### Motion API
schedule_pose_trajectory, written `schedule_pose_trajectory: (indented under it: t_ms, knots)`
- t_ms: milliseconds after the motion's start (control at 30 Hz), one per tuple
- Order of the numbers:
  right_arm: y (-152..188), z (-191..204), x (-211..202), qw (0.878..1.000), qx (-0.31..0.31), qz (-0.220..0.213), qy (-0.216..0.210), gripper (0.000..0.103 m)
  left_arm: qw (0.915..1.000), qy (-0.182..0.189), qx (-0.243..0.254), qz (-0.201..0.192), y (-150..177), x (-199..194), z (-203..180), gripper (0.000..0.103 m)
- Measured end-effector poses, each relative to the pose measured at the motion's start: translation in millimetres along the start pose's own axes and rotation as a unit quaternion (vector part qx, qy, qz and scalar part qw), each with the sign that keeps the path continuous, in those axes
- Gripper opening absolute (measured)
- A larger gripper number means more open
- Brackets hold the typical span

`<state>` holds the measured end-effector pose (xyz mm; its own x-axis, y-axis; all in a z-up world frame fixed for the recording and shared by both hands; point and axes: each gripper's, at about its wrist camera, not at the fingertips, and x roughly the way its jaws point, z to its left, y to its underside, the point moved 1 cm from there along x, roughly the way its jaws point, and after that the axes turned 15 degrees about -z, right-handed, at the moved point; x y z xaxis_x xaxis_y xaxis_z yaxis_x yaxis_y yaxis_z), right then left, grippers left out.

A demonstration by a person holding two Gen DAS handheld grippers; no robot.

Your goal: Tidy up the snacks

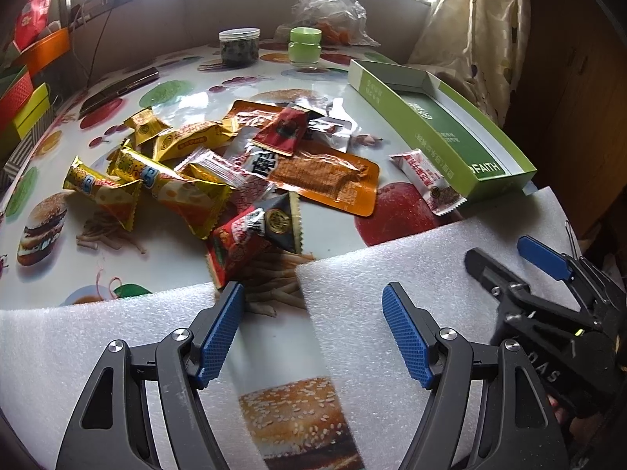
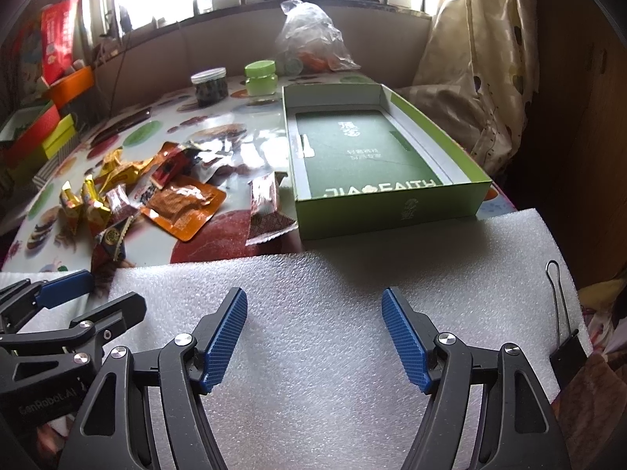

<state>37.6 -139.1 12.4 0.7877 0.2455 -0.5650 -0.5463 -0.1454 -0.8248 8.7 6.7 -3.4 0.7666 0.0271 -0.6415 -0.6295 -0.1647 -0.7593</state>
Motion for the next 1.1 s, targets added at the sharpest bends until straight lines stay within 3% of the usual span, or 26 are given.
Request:
schedule_pose_trajectory:
  t_ms: [400, 600, 800, 1100]
  knots:
    - [-34.9, 14.2, -0.6, 0.997, -0.014, -0.045, -0.061, 0.062, 0.9989, -0.017, -0.025, -0.035, -23.0, -22.2, 32.8, 0.073]
    - [-45.7, 30.9, 15.7, 0.994, -0.047, -0.036, -0.095, 0.053, 0.9987, -0.025, -0.028, -0.034, -30.7, -20.6, 55.6, 0.073]
    - [-46.9, 42.2, 38.4, 0.992, -0.079, -0.007, -0.096, 0.039, 0.9998, -0.01, -0.014, -0.012, -29.5, -11.5, 60.6, 0.073]
    - [-44.8, 46.7, 55.7, 0.991, -0.1, 0.015, -0.086, 0.028, 0.9997, 0.009, 0.02, 0.004, -31.8, 5.2, 49.5, 0.073]
